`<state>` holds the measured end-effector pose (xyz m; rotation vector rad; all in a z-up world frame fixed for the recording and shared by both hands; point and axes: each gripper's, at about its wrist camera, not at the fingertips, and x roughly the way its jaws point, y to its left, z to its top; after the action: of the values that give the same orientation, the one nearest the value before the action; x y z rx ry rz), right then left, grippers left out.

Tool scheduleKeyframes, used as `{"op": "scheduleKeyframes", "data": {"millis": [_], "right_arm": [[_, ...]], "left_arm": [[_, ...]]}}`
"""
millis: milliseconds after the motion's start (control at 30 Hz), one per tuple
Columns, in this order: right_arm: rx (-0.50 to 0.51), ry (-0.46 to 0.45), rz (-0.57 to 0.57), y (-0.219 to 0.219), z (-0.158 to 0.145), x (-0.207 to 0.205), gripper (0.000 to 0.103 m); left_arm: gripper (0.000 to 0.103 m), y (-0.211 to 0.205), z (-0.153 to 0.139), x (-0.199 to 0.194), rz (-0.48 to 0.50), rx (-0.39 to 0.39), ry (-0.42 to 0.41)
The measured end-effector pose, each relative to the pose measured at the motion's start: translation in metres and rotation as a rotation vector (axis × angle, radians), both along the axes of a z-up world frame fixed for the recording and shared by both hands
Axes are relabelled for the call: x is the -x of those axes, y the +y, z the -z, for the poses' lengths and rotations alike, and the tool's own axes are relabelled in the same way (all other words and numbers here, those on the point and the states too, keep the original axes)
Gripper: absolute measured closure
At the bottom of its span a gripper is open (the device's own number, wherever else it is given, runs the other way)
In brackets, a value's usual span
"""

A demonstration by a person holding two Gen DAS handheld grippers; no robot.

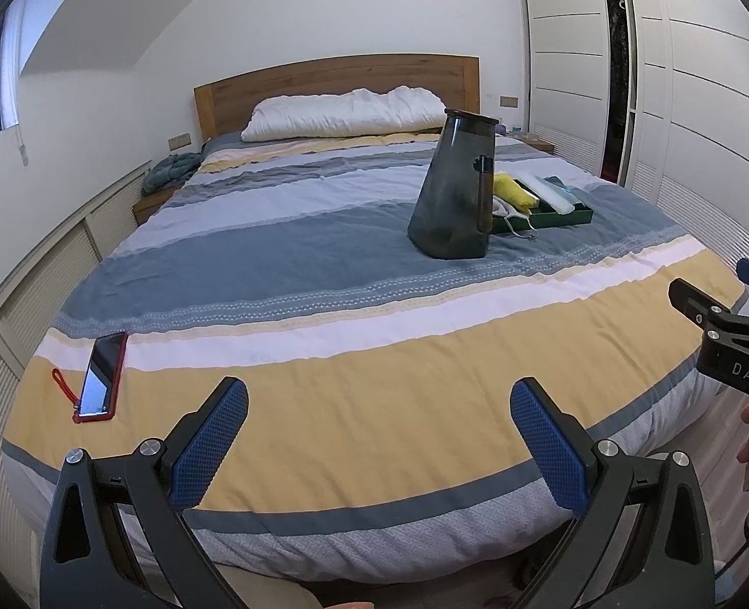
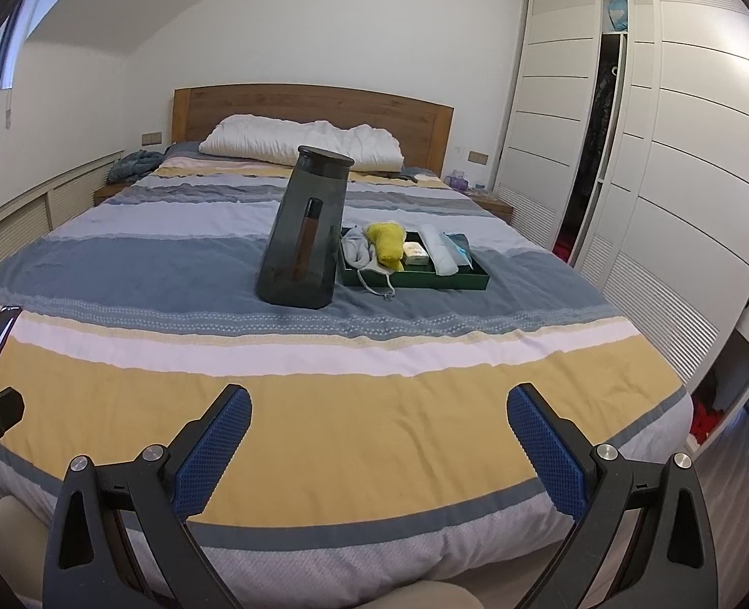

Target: Organize soft objects

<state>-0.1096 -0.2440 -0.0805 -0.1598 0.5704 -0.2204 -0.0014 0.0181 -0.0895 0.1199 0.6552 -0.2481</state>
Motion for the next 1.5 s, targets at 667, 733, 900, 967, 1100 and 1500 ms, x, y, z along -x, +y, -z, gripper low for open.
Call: {"op": "scheduleKeyframes", "data": {"millis": [667,733,900,967,1100,1500], "right_arm": [[-0.041,-0.010,0.023,-0.008,0.000,0.002,0.000],[-0.041,-0.009,0.023,-0.008,0.000,0.002,0.000],[-0.038,-0.004,0.022,-0.007,0.001,0.001,0.000],[-0.036,-0.004,0.021,-0.007,0.001,0.001,0.000],[-0.035,-0.004,0.021,-0.006,0.001,0.001,0.000],[-0.035,-0.005,0.021,-0.006,0.001,0.001,0.000]], "left_arm": [[0.002,0.005,-0.004,0.000,-0.022,0.023,-0.001],[0.002,0.005,-0.004,0.001,-0.023,0.023,-0.002],[0.002,0.006,-0.005,0.000,-0.019,0.025,0.002],[0.002,0.006,-0.006,0.000,-0.019,0.026,0.003],[0.002,0.006,-0.006,0.000,-0.018,0.025,0.003],[0.002,0.005,-0.006,0.002,-0.011,0.023,-0.002]]}}
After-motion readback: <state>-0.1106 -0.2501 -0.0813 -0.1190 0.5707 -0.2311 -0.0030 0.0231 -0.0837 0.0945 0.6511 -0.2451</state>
